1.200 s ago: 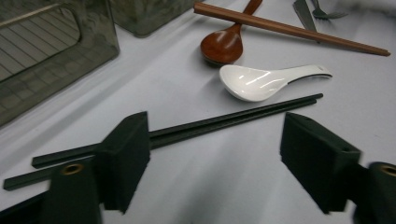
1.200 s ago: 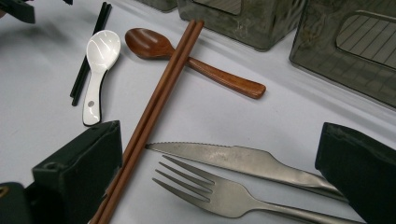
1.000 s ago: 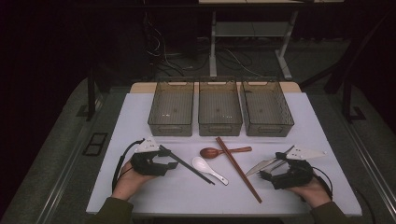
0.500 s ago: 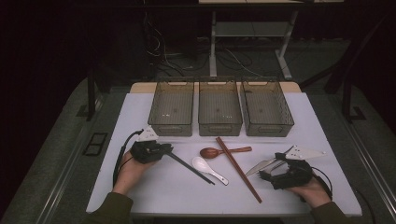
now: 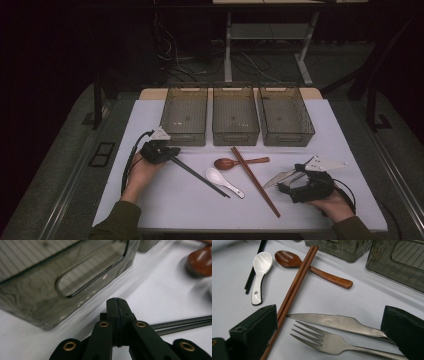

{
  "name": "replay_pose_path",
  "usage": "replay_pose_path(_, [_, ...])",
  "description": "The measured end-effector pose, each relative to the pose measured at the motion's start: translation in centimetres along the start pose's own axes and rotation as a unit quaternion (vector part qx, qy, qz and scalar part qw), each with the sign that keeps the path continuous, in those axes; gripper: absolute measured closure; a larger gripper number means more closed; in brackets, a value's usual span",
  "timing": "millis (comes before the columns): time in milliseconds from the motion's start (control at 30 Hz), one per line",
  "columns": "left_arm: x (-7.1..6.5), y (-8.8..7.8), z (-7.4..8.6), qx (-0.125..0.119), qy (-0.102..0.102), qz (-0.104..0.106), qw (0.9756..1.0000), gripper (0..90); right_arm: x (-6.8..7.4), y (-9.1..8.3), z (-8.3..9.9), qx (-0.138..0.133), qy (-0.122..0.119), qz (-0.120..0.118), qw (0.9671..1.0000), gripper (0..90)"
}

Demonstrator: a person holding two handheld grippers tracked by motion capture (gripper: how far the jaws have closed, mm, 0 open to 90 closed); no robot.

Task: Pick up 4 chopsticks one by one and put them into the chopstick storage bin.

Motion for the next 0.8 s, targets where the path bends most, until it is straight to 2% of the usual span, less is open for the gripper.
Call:
replay_pose_path(133, [0.31,0.18,0.22,0.009,-0.001,-0.001,1.0,88.7,-0.03,0.06,0.0,0.001,-0.001,-0.002,1.0,0.5])
replay_pose_path(200, [0.27,0.22,0.34,0.012,-0.009,-0.005,0.9999,88.8,0.03,0.07,0.0,0.0,-0.002,-0.002,1.0,0.5])
replay_pose_path(800, [0.38,0.16,0.59,0.028,-0.002,-0.006,0.9996,88.7,0.03,-0.01,0.02,0.001,-0.002,-0.002,1.0,0.6])
Point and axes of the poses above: each handheld gripper's, and its own axes: y roughly forward along the jaws, z roughly out of its underside, x roughly to its left, the point moved 1 cm from there along y, roughly forward along the jaws, and after that the axes turned 10 degrees about -z, right-handed, at the moved point
